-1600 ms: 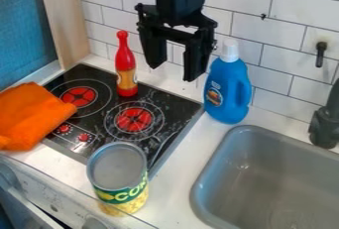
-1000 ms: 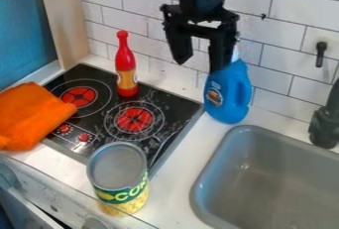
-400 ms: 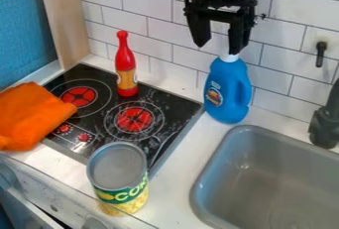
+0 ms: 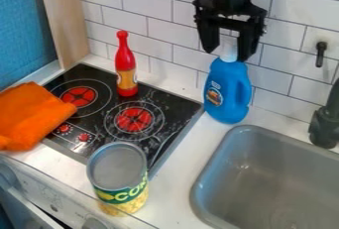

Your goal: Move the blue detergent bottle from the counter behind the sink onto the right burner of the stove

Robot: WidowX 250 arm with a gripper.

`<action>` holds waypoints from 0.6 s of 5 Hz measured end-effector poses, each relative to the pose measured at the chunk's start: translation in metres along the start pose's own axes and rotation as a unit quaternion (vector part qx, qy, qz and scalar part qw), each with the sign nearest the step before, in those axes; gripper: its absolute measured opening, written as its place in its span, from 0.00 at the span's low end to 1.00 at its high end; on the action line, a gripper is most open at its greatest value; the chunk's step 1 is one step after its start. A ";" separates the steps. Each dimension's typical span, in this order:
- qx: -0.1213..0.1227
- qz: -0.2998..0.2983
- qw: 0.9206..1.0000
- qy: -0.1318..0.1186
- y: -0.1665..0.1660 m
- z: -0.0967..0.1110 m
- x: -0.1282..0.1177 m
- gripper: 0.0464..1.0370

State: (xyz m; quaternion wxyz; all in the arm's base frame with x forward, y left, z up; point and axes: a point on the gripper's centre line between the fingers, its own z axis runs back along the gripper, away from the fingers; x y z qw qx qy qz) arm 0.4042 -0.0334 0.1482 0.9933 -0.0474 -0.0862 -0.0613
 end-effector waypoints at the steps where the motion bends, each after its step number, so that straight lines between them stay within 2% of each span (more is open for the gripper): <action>1: -0.001 -0.003 1.000 0.000 -0.003 -0.004 0.001 0.97; 2: 0.004 -0.004 1.000 0.001 -0.002 -0.011 0.003 0.97; 3: 0.019 0.002 1.000 0.000 0.003 -0.013 0.007 0.91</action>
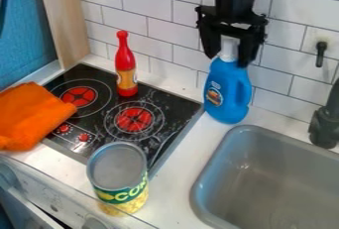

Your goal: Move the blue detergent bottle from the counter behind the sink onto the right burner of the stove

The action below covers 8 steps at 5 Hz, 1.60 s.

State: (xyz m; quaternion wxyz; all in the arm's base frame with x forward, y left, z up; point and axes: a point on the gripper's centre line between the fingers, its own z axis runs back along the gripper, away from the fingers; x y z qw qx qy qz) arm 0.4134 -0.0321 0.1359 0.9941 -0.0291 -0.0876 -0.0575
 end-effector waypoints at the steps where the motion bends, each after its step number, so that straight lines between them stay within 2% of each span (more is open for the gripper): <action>1: 0.005 0.006 1.000 -0.007 0.001 0.001 0.003 0.63; 2: 0.005 0.015 1.000 -0.014 0.002 0.001 0.005 0.43; 3: -0.001 0.021 1.000 -0.014 -0.001 0.001 0.002 0.43; 4: -0.024 0.011 0.999 -0.042 -0.008 0.019 -0.005 0.43; 5: -0.010 0.008 0.996 -0.084 -0.008 0.062 -0.013 0.43; 6: 0.020 0.013 0.998 -0.065 0.001 0.070 -0.023 0.43; 7: 0.066 0.046 0.997 -0.021 0.015 0.077 -0.037 0.43; 8: 0.095 0.069 0.993 0.023 0.025 0.077 -0.044 0.43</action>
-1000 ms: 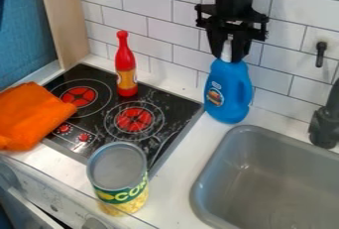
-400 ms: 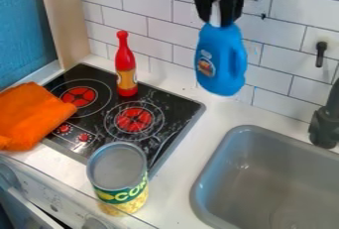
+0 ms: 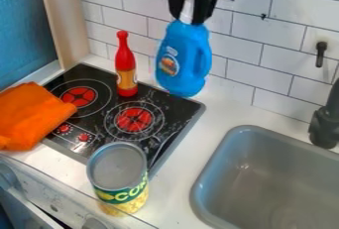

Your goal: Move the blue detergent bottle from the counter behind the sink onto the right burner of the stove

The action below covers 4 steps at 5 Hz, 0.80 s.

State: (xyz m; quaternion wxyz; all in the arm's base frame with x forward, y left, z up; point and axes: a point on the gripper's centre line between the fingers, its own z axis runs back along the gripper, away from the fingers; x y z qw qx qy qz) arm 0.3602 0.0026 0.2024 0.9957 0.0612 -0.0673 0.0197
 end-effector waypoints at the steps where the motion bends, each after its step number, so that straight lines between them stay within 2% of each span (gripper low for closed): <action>1: 0.007 0.022 0.999 0.023 0.020 -0.007 -0.004 0.43; 2: -0.002 0.048 0.998 0.027 0.043 -0.016 -0.006 0.43; 3: -0.003 0.043 0.998 0.035 0.048 -0.022 -0.010 0.43; 4: -0.007 0.036 0.998 0.059 0.051 -0.029 -0.019 0.43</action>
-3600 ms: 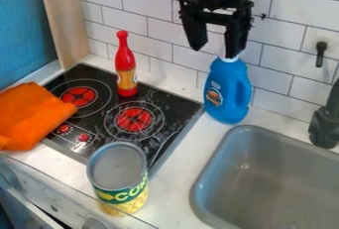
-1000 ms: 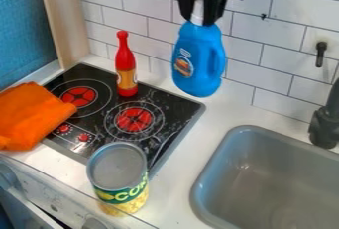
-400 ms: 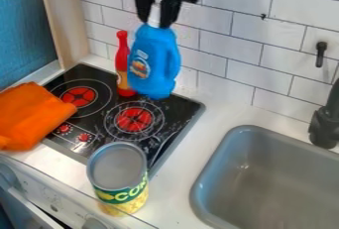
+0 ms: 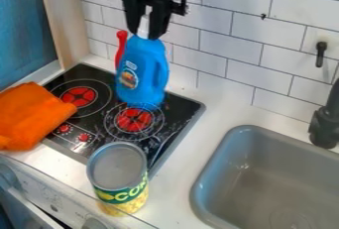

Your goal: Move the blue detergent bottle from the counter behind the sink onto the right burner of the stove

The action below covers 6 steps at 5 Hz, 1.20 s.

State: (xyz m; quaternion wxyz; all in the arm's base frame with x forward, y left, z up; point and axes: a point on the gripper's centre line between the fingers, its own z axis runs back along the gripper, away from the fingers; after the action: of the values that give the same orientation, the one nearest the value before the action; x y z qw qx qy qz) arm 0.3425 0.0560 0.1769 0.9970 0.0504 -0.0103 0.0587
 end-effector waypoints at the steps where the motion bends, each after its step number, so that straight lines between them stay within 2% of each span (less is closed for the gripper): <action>1: 0.000 -0.007 1.000 0.021 0.001 -0.008 -0.007 0.43; 2: 0.004 -0.010 0.999 0.039 0.004 -0.017 -0.014 0.43; 3: 0.002 -0.003 1.000 0.030 0.015 -0.025 -0.013 0.43; 4: -0.034 -0.006 0.999 -0.008 0.021 -0.033 -0.015 0.43; 6: -0.064 0.002 0.997 -0.039 0.024 -0.039 -0.016 0.43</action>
State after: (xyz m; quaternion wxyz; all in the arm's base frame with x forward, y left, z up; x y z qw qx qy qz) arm 0.3246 0.0816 0.1398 0.9968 -0.0112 -0.0526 0.0584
